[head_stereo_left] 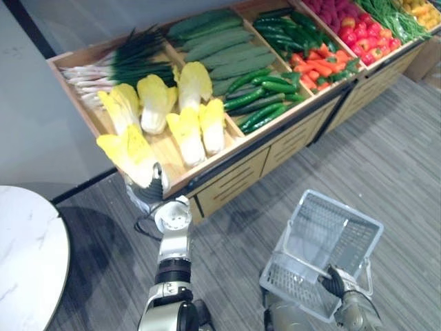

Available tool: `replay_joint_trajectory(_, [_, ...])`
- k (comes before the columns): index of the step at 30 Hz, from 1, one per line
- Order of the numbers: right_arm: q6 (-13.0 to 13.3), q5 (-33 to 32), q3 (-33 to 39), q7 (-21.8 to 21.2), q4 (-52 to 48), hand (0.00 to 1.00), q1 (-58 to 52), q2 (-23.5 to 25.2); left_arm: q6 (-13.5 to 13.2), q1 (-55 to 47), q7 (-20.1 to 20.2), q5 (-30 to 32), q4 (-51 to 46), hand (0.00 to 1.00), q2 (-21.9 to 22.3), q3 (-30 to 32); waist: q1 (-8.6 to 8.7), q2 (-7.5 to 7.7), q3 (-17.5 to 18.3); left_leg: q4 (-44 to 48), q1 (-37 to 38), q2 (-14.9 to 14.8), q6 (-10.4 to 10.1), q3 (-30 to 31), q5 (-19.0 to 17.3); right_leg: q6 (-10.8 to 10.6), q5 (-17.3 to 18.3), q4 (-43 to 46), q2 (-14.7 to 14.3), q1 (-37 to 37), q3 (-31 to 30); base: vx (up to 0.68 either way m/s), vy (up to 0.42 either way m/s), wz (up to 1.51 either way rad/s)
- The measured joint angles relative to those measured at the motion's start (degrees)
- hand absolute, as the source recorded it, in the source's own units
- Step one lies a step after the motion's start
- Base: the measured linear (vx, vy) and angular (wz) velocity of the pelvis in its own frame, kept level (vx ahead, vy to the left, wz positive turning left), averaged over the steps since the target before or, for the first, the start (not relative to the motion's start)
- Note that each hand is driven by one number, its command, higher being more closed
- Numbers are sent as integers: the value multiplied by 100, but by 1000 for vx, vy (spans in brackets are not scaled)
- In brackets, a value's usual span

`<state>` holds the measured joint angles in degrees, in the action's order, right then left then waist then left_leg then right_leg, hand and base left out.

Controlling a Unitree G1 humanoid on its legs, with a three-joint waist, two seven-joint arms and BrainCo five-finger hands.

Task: Pick vegetable in the basket

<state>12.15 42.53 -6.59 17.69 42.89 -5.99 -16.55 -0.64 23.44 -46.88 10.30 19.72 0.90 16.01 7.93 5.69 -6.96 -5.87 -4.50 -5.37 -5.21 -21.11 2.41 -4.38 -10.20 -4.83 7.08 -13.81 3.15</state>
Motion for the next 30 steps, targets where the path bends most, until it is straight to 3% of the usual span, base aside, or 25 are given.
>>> replay_joint_trajectory(6, [-118,-21,283,-100,310,100,-89,22,-47,-479,113,202,-1125,100,137,-353,-54,-13,196,-3,107,29,-12,127,-12,-81,10,-9,49,177,114,45,10,10])
replay_joint_trajectory(9, [-180,-49,488,-212,308,100,-104,22,-132,-801,376,318,-1657,100,83,-1080,-77,-22,314,-2,175,52,-15,132,-25,-95,20,-5,74,247,106,44,13,3])
replay_joint_trajectory(14, [-221,-299,600,-463,-149,100,-166,-246,-501,-1063,1361,461,-1960,100,-237,-2752,-105,-64,519,-1,386,74,-16,-119,-160,-163,64,3,63,322,-117,28,11,-26])
replay_joint_trajectory(18, [-167,-595,596,-842,-1094,100,-426,-874,-861,-1083,2253,588,-1935,100,-712,-3890,-33,-235,677,-2,561,79,-30,-401,-261,-180,75,4,8,330,-390,32,1,-36])
replay_joint_trajectory(20, [-107,-878,556,-1085,-1452,100,-539,-1233,-1149,-1076,2906,560,-1852,100,-955,-4544,-12,-300,765,-1,657,63,-54,-534,-308,-180,75,-7,-40,349,-515,55,-20,-34])
replay_joint_trajectory(24, [-29,-1367,418,-1501,-1926,100,-571,-1476,-1310,-1040,3720,541,-1397,100,-1114,-5085,135,-302,852,2,815,43,-80,-707,-356,-179,76,-24,-93,417,-669,30,-23,-23])
replay_joint_trajectory(30, [58,-2032,366,-1992,-2189,100,-619,-1650,-1324,-1028,4373,320,-1258,100,-1258,-5638,150,-303,866,6,1066,75,-98,-993,-472,-185,72,-24,-126,508,-943,11,-20,-25])
